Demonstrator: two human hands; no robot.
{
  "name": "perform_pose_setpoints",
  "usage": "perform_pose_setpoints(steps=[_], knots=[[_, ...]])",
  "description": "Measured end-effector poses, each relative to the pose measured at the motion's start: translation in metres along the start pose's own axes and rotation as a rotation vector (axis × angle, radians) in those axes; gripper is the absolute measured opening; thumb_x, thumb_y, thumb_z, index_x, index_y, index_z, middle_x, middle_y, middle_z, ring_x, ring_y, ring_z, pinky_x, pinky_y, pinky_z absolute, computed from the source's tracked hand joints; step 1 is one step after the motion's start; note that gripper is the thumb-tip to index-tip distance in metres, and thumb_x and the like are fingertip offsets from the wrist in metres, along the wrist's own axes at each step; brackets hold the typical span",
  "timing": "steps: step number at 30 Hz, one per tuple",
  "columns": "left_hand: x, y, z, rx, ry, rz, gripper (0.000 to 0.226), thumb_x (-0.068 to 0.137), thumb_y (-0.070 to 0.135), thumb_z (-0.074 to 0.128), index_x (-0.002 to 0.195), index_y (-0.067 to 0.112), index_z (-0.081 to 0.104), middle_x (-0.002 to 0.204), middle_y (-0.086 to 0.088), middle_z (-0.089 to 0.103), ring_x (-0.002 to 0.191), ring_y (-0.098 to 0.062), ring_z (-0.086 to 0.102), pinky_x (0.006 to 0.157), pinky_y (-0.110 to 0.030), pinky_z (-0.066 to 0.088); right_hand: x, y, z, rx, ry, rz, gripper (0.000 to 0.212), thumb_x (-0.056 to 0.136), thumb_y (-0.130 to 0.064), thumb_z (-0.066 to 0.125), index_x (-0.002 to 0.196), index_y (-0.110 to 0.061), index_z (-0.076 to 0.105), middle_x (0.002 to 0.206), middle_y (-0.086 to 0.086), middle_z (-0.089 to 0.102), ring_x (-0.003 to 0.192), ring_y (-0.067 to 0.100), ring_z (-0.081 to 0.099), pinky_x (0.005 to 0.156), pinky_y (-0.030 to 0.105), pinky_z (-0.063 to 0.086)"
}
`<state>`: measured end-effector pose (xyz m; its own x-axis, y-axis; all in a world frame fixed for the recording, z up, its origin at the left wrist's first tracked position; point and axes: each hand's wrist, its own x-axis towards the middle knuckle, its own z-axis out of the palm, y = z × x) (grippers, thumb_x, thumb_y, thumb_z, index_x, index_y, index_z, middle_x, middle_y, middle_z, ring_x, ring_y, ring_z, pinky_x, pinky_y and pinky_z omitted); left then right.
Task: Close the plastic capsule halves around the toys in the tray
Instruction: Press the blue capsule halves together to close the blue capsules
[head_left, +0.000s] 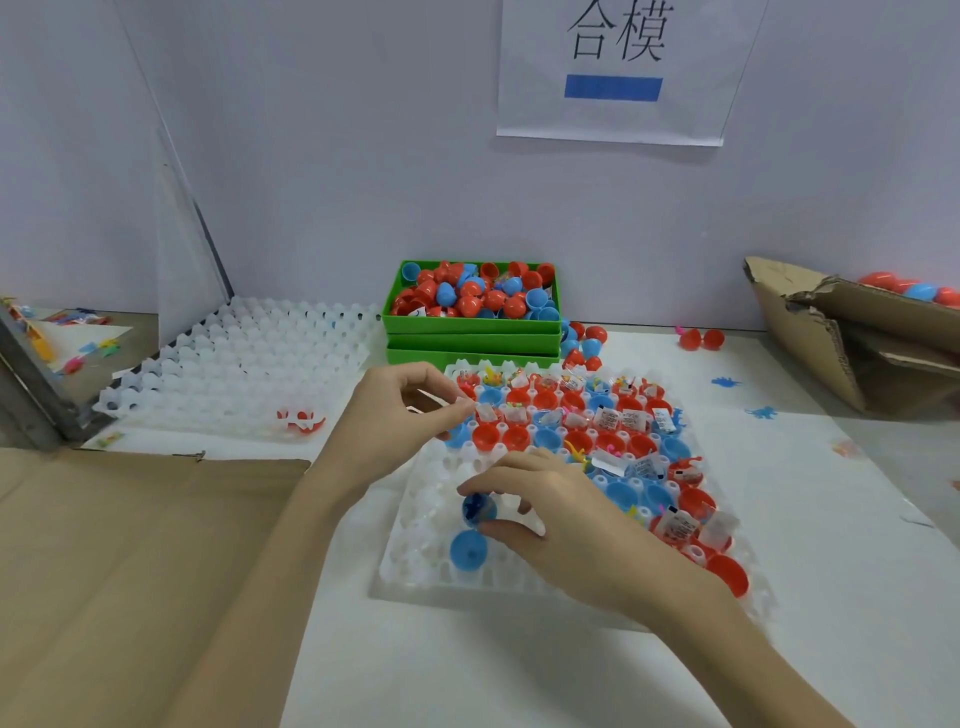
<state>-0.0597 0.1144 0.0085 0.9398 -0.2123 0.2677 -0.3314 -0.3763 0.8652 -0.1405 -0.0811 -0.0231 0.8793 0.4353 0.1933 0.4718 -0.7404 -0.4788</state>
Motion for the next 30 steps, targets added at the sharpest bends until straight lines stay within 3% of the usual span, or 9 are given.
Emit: perform_pose_setpoints(steps=[4,7,11,15,21,25,30], knots=[[0.0,0.004,0.0,-0.092,0.03,0.002,0.015,0.085,0.024,0.086,0.095,0.022,0.075,0.082,0.008,0.077,0.071,-0.012,0.076,0.062,-0.013,0.056,-0.002,-0.005,0.0,0.013,0.062,-0.022,0.037,0.102,-0.031,0.06,0.138,-0.035,0.057,0.124,-0.02,0.051,0.104,-0.002,0.044,0.092,0.017,0.044],[-0.002,0.011,-0.002,-0.256,0.056,-0.004,0.028,0.082,0.023,0.087,0.107,0.022,0.073,0.088,0.002,0.078,0.074,-0.021,0.079,0.066,-0.019,0.06,-0.004,-0.004,-0.011,0.089,0.165,0.003,0.034,0.1,-0.027,0.064,0.133,-0.031,0.062,0.117,-0.018,0.055,0.097,0.0,0.058,0.089,0.013,0.05],[-0.007,0.022,0.001,-0.373,0.021,0.055,0.018,0.076,0.032,0.085,0.091,0.024,0.08,0.092,-0.001,0.08,0.078,-0.023,0.079,0.069,-0.021,0.06,-0.006,0.007,-0.027,0.137,0.324,0.105,0.031,0.095,-0.027,0.07,0.127,-0.027,0.067,0.106,-0.016,0.057,0.089,0.001,0.064,0.084,0.013,0.054],[-0.013,0.03,0.013,-0.312,-0.063,0.154,0.018,0.077,0.028,0.088,0.093,0.027,0.081,0.091,0.001,0.08,0.085,-0.017,0.078,0.074,-0.019,0.059,-0.008,0.016,-0.036,0.153,0.391,0.195,0.037,0.087,-0.042,0.072,0.12,-0.024,0.071,0.097,-0.013,0.059,0.083,0.005,0.063,0.078,0.014,0.054],[-0.019,0.034,0.028,-0.214,-0.199,0.27,0.017,0.083,0.008,0.086,0.098,0.011,0.08,0.09,0.0,0.081,0.085,-0.017,0.079,0.079,-0.024,0.062,-0.008,0.02,-0.038,0.214,0.424,0.176,0.046,0.072,-0.054,0.067,0.108,-0.026,0.074,0.092,-0.009,0.065,0.079,0.011,0.064,0.074,0.025,0.058],[-0.02,0.034,0.032,-0.047,-0.125,0.369,0.012,0.085,0.01,0.085,0.095,0.015,0.081,0.086,0.006,0.078,0.083,-0.018,0.075,0.077,-0.029,0.062,-0.008,0.021,-0.037,0.281,0.436,0.164,0.042,0.073,-0.054,0.069,0.105,-0.027,0.074,0.09,-0.01,0.068,0.078,0.011,0.066,0.072,0.026,0.06],[-0.019,0.032,0.033,-0.004,-0.1,0.422,0.014,0.086,0.004,0.083,0.093,0.015,0.08,0.085,0.006,0.075,0.082,-0.019,0.072,0.075,-0.027,0.059,-0.009,0.022,-0.037,0.337,0.444,0.168,0.043,0.075,-0.051,0.071,0.108,-0.024,0.075,0.09,-0.011,0.07,0.081,0.01,0.068,0.075,0.024,0.06]])
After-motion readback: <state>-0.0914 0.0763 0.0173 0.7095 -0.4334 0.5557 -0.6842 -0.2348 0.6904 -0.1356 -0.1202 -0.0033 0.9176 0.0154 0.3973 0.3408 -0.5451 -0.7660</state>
